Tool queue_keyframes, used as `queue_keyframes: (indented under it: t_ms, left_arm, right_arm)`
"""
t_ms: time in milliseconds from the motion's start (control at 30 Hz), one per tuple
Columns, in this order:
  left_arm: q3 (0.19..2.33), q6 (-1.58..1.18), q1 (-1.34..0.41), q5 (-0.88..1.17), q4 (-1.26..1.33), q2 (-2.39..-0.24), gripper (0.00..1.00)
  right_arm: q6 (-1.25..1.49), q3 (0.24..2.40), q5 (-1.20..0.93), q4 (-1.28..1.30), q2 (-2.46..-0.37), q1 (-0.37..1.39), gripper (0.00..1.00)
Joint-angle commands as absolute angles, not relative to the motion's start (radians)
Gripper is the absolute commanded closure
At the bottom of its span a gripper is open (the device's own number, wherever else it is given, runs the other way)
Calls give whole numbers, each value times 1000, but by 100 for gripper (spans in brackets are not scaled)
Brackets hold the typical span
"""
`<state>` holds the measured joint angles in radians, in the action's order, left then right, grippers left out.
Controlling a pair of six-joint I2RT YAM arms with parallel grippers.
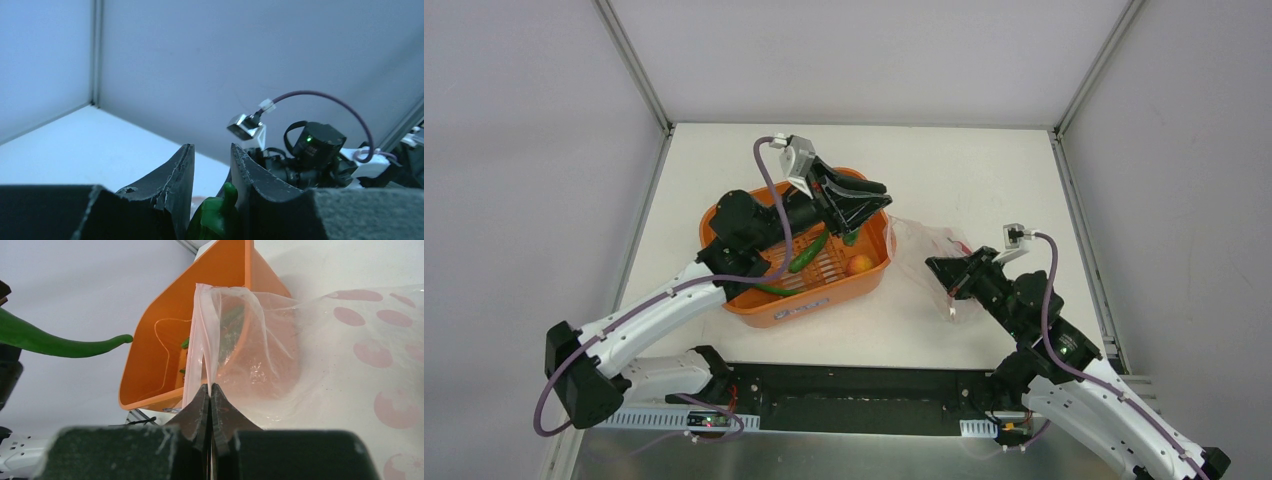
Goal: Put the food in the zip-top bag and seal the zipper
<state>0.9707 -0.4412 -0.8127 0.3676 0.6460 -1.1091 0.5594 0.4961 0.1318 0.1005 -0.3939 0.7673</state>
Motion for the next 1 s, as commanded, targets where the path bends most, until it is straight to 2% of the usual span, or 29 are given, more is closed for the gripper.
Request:
queue_keyframes:
  t_ms: [0,300,533,733,767,800,900,967]
  left_arm:
    - [967,-530,-861,435,1051,-1184,95]
    - [1005,-666,-897,438,1370,-1390,97]
    - [1006,-673,-913,445,1402,-1496,99]
    - [979,-642,-918,452,1372,-1549,90]
    - [980,-634,-919,460,1359,-1553,87]
    - [981,-623,-918,464,1337,-1555,79]
    - [995,-595,-922,478,1256,-1555,34]
    - [997,-564,-927,472,1203,-1543,16]
  right_arm:
    - [605,532,84,12,-394,764,100]
    - [627,535,84,5,-374,764,100]
    - [624,538,124,5,-338,764,100]
    - [652,547,175,5,-309,764,100]
    - [655,550,185,6,-304,764,100]
    - [660,552,194,6,-301,765,100]
    - [661,554,208,5,-288,764,100]
    - [660,553,211,5,-283,764,100]
